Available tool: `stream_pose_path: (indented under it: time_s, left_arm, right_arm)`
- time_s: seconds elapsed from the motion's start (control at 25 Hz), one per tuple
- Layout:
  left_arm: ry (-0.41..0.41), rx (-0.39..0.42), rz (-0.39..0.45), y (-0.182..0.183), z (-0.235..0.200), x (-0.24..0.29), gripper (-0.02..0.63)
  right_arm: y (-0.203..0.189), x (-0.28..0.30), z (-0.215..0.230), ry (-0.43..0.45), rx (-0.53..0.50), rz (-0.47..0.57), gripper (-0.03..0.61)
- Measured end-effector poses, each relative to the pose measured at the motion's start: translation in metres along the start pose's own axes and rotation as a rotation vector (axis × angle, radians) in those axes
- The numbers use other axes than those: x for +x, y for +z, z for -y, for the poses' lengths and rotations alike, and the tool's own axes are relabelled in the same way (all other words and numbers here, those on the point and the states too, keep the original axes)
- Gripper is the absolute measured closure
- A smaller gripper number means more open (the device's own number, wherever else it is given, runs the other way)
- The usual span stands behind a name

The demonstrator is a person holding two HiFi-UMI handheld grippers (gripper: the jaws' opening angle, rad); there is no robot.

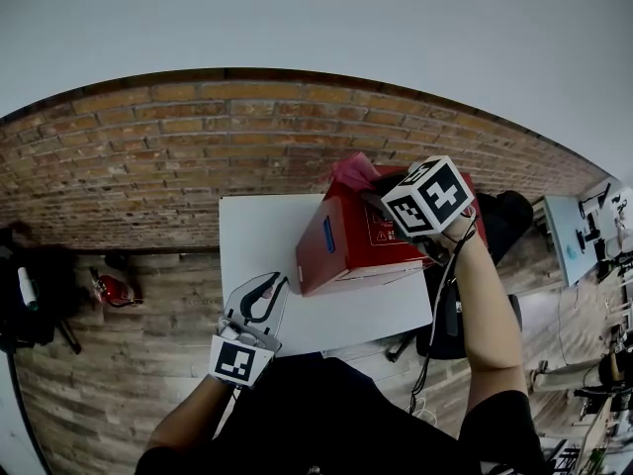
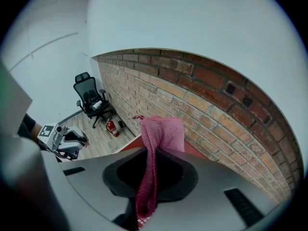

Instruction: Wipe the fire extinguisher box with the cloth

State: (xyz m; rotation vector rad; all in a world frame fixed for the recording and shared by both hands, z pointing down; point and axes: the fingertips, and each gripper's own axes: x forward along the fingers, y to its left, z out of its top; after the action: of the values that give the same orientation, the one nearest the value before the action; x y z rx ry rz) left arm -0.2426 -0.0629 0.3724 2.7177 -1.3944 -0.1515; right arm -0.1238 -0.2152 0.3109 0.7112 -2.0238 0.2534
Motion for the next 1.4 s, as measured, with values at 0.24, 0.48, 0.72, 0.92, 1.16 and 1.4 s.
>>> stream_pose_path:
  time_s: [0.24,0.48,0.72,0.92,1.16,1.4]
  left_arm:
    - [0.018,-0.036,-0.004,-0.004,-0.005,-0.004,0.548]
    - [0.018,-0.041,0.004,-0.004,-0.004,-0.005,0.548]
    - [0.01,-0.046,0.002,-0.005,-0.003,-0.005,0.548]
    - [-0.004,-0.048,-0.006,-0.009,-0.002,0.0,0.548]
    - [-0.028,-0.05,-0.013,-0.009,0.001,0.007,0.548]
    - [-0.029,-0.057,-0.024,-0.014,-0.002,0.012,0.548]
  right_arm:
    - [0.006,0.002,-0.012,0.017,-0.019,-0.005,0.517]
    - [0.007,0.002,-0.023,0.039,-0.032,-0.014,0.517]
    - [-0.001,-0.003,-0.041,0.054,-0.044,-0.016,0.517]
    - [-0.008,-0.008,-0.054,0.041,-0.069,-0.009,0.517]
    - [-0.015,-0.013,-0.067,0.04,-0.076,-0.002,0.517]
    - [-0.023,-0.018,-0.082,0.039,-0.088,-0.005,0.517]
